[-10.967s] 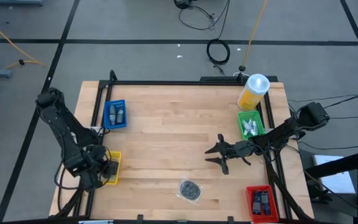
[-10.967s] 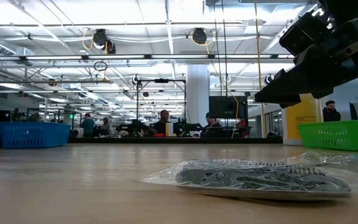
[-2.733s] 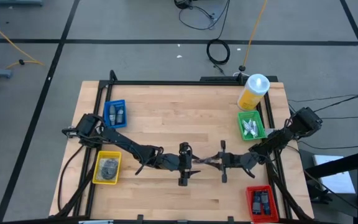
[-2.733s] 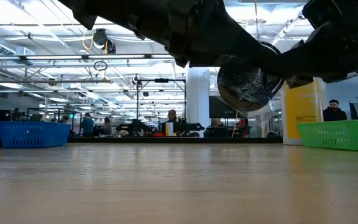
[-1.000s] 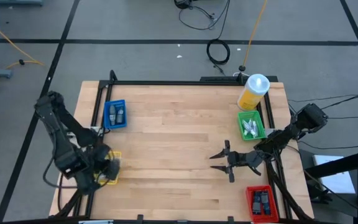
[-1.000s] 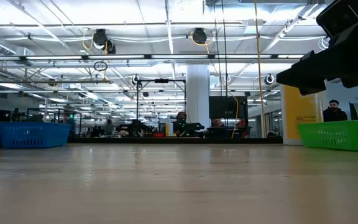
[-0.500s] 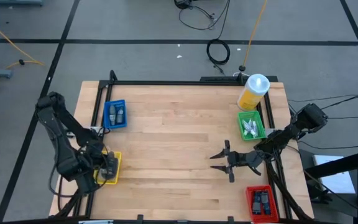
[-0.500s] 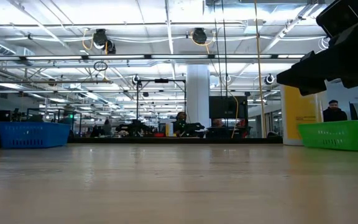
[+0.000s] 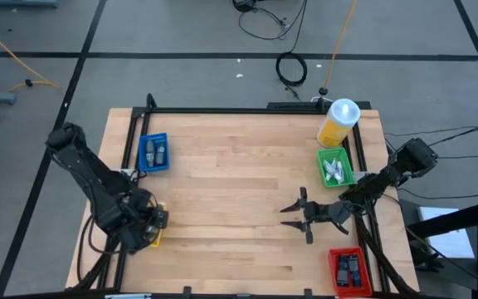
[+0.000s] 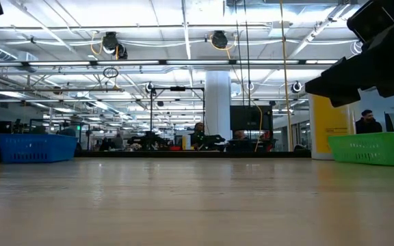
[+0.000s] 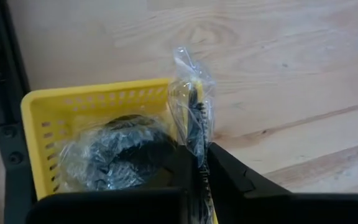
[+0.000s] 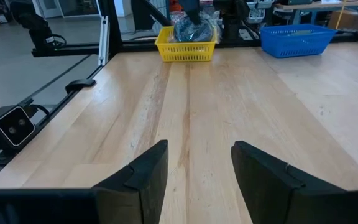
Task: Pick & Place Travel size toiletries
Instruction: Put the black hairbrush into the yellow bin, then return to Home Position
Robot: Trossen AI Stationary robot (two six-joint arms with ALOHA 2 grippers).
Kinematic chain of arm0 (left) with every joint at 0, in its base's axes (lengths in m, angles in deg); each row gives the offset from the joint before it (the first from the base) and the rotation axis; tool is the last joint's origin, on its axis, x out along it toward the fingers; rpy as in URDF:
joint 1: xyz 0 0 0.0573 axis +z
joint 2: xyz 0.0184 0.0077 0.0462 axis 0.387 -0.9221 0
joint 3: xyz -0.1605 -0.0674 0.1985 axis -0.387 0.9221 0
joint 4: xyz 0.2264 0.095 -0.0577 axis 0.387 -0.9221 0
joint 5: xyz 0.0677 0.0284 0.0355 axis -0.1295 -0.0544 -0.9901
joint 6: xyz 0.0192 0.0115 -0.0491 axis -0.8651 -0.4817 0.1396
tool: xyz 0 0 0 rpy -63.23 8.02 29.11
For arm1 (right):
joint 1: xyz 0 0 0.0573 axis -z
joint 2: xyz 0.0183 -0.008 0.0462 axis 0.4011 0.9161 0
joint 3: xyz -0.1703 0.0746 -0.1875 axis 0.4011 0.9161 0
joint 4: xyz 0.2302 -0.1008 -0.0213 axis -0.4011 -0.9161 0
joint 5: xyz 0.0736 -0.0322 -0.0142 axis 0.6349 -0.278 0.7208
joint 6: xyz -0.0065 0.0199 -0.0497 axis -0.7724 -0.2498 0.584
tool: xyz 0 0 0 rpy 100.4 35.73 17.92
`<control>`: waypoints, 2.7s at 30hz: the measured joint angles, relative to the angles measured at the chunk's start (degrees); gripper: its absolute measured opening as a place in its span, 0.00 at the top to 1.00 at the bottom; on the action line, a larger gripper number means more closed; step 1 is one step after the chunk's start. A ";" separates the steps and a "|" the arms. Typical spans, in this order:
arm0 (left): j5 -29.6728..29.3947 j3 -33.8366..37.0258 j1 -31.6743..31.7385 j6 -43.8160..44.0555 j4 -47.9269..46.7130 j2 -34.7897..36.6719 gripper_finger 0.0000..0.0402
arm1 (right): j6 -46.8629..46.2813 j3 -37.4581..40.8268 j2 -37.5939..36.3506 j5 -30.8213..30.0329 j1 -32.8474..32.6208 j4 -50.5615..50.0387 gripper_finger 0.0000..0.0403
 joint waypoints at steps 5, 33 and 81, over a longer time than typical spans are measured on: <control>0.02 0.02 2.11 -4.16 0.82 0.00 0.93 | -1.85 0.00 0.00 0.01 -1.55 -1.06 0.58; 15.59 0.04 -1.97 4.04 -3.87 5.29 0.67 | -1.14 0.00 0.00 -0.23 -2.65 -1.10 0.58; -27.01 5.24 1.65 -21.59 12.95 7.46 0.93 | -1.23 0.61 -3.67 6.18 -2.23 -3.00 0.62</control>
